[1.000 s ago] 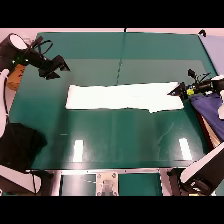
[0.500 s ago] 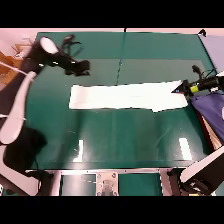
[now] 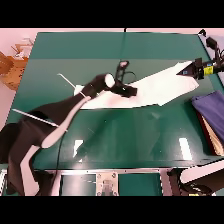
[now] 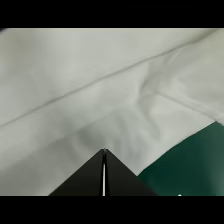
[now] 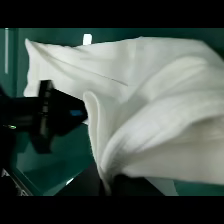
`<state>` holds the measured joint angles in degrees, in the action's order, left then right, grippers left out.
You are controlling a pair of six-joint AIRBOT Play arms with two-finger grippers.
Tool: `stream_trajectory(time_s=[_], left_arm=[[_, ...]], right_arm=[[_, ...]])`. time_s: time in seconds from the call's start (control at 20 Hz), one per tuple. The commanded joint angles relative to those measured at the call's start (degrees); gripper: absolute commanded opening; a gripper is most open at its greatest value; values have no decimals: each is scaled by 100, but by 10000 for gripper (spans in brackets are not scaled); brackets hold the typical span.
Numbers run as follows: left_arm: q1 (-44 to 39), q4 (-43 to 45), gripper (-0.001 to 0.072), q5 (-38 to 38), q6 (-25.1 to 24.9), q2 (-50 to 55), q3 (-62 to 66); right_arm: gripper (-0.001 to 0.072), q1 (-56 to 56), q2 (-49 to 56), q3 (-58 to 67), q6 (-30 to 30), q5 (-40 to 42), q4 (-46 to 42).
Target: Fold the shirts.
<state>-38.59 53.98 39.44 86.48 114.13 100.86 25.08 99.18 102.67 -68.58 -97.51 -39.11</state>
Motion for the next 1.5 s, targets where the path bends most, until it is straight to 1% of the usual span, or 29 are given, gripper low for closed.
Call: stream_trajectory(time_s=[0.0,0.2,0.3,0.35,0.4,0.45,0.5,0.65,0.7,0.75,0.9,1.1,1.2,1.3,1.35,1.4,1.45], left_arm=[[-407,-647,25,-680,0,428,122],[-402,-905,25,-866,4,686,343],[-332,-894,25,-824,-2,682,350],[-238,-890,25,-647,-2,664,404],[-85,-872,24,-291,-9,623,501],[94,-868,24,249,-120,595,686],[321,-809,24,951,-334,546,918],[1080,-9,24,2736,-402,321,1652],[1355,195,24,3150,-402,170,1794],[1615,262,24,3375,-404,15,1788],[2378,289,24,3945,-483,-483,1788],[3130,286,24,4336,-942,-931,1770],[3386,280,24,4470,-1110,-1008,1770],[3567,273,25,4572,-1204,-1012,1766],[3639,269,24,4568,-1207,-1012,1744],[3700,271,24,4559,-1239,-1012,1720],[3740,280,24,4570,-1318,-1012,1716]], right_arm=[[20,-350,-476,2,-328,-157,341],[20,-737,-511,0,-341,-109,319],[20,-776,-511,0,-343,26,236],[20,-774,-511,0,-343,85,177],[20,-774,-511,0,-343,122,120],[20,-774,-511,0,-345,144,111],[20,-791,-511,0,-352,181,118],[20,-1054,-511,0,-640,313,118],[20,-1250,-511,-2,-763,426,116],[20,-1482,-511,-2,-918,588,109],[20,-2461,-511,-7,-1495,1499,-114],[20,-4190,-313,-11,-2527,2828,-1384],[20,-5101,20,-11,-2881,3832,-1510],[25,-5925,492,-11,-2898,5206,-1512],[185,-6275,763,-11,-2894,5998,-1488],[509,-6616,1036,-11,-2892,6712,-1362],[575,-6846,1202,-9,-2839,7071,-1351]])
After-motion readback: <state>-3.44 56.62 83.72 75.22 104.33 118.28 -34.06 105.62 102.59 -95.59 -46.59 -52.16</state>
